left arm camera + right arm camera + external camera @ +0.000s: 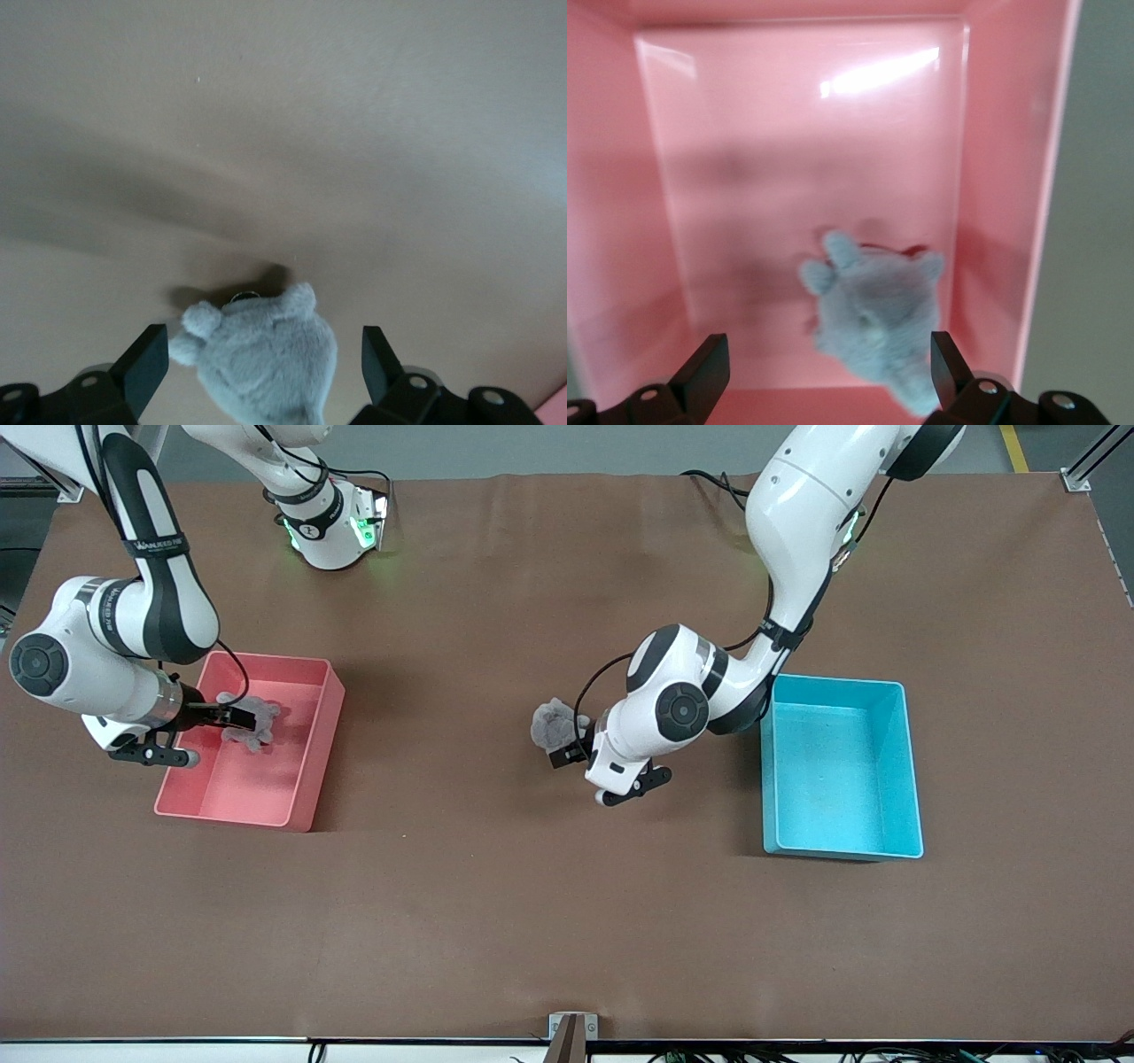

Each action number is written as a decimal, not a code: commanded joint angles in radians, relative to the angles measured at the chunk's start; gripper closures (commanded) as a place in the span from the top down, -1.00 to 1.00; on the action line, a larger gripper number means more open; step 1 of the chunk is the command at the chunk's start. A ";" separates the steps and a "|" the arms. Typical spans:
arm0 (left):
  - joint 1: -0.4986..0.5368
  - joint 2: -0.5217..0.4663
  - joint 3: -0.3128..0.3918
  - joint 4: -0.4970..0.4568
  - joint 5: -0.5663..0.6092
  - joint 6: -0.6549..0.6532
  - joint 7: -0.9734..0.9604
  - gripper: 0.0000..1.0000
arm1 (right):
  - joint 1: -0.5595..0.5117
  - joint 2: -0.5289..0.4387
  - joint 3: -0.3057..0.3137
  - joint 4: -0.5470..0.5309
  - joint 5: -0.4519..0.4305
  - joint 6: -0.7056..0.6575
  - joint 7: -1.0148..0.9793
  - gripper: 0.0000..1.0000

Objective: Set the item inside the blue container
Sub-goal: 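Grasp the toy with the left gripper while the right gripper reaches the pink box, then carry the toy to the blue box while the right gripper grasps the second toy, then lower the toy into the blue box while the right gripper carries the second toy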

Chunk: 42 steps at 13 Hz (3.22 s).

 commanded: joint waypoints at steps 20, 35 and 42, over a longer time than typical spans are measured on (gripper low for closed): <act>-0.088 0.063 0.004 -0.046 -0.144 -0.007 -0.037 -0.53 | -0.017 0.137 0.023 -0.105 0.009 0.137 0.110 1.00; 0.203 -0.471 0.011 -0.141 0.468 -0.509 0.342 -0.79 | 0.046 0.034 0.039 0.138 0.035 -0.271 0.237 -0.97; 0.430 -0.560 0.006 -0.402 0.483 -0.242 0.691 -0.76 | 0.401 -0.032 0.041 0.333 0.105 -0.376 0.783 -0.97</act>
